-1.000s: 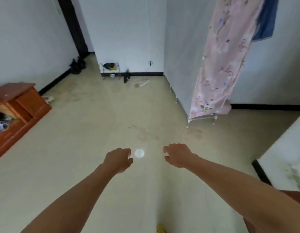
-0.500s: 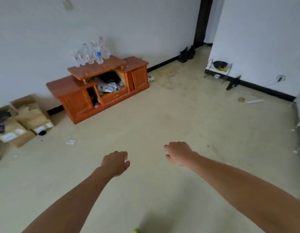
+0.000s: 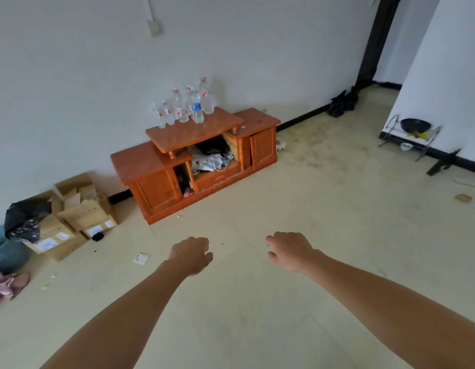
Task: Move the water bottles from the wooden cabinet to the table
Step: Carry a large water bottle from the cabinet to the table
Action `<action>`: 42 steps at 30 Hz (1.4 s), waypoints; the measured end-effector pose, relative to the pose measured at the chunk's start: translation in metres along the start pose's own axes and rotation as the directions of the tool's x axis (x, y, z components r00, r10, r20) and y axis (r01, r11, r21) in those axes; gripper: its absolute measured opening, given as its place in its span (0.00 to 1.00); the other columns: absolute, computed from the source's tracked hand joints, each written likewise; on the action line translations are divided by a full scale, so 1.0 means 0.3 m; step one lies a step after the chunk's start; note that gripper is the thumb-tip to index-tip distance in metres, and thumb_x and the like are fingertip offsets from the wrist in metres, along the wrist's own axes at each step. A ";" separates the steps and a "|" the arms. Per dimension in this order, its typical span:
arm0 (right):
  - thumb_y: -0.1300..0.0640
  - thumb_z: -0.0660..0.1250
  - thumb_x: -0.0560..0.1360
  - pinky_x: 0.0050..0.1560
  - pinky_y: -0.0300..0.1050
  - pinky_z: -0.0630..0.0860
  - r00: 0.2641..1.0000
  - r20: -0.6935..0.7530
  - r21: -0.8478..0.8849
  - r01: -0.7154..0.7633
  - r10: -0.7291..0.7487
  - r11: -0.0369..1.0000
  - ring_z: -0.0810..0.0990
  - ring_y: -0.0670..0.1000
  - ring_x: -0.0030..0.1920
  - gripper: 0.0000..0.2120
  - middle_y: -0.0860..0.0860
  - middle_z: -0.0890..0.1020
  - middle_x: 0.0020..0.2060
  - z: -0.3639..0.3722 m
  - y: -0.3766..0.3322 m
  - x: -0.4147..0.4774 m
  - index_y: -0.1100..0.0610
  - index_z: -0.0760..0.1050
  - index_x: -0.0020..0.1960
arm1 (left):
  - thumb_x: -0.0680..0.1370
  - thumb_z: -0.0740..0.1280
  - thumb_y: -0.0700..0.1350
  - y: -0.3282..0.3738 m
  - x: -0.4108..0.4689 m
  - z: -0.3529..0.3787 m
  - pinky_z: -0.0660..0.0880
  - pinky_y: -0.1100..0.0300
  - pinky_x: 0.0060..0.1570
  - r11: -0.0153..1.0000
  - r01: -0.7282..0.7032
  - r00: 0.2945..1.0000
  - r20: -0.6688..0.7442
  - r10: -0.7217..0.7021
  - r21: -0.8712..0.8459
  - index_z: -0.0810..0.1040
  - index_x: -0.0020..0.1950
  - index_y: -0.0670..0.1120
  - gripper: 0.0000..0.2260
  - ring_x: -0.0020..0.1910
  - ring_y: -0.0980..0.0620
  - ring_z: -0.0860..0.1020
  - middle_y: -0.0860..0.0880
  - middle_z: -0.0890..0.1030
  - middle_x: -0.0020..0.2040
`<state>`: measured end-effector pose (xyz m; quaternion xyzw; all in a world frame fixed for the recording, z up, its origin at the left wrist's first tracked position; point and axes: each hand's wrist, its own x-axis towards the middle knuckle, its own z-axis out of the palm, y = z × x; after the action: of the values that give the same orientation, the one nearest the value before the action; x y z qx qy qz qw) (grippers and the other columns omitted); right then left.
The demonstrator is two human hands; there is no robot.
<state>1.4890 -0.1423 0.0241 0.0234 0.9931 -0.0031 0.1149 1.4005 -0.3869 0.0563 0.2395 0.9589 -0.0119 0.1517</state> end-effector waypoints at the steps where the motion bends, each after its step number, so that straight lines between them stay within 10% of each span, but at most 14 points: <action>1: 0.50 0.56 0.79 0.54 0.50 0.74 1.000 0.000 -0.005 -0.001 0.001 1.000 0.79 0.59 0.55 0.17 0.55 0.77 0.58 -0.018 0.036 0.087 0.55 0.71 0.65 | 0.81 0.59 0.56 -0.007 0.094 -0.020 0.73 0.55 0.55 1.000 -0.009 1.000 -0.004 0.009 -0.006 0.74 0.64 0.50 0.16 0.57 0.48 0.77 0.49 0.78 0.60; 28: 0.51 0.57 0.80 0.50 0.50 0.74 0.983 0.010 -0.026 0.185 -0.184 0.982 0.78 0.56 0.53 0.15 0.54 0.78 0.55 -0.439 0.608 2.277 0.56 0.72 0.63 | 0.80 0.59 0.53 -0.410 2.093 -0.518 0.76 0.54 0.47 0.962 0.225 0.974 0.014 -0.225 -0.158 0.75 0.56 0.50 0.11 0.48 0.48 0.78 0.49 0.80 0.51; 42: 0.49 0.59 0.79 0.49 0.50 0.78 0.999 -0.017 0.111 0.030 -0.028 0.993 0.80 0.53 0.49 0.13 0.50 0.80 0.50 -0.702 0.810 3.201 0.52 0.74 0.59 | 0.81 0.58 0.51 -0.672 3.133 -0.927 0.72 0.56 0.43 0.984 0.092 0.996 0.006 -0.092 -0.153 0.75 0.55 0.48 0.10 0.48 0.46 0.77 0.48 0.79 0.51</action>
<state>0.5185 0.1468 0.0099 0.0153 0.9924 -0.0600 0.1059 0.4390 -0.1105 0.0328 0.1826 0.9671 0.0552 0.1682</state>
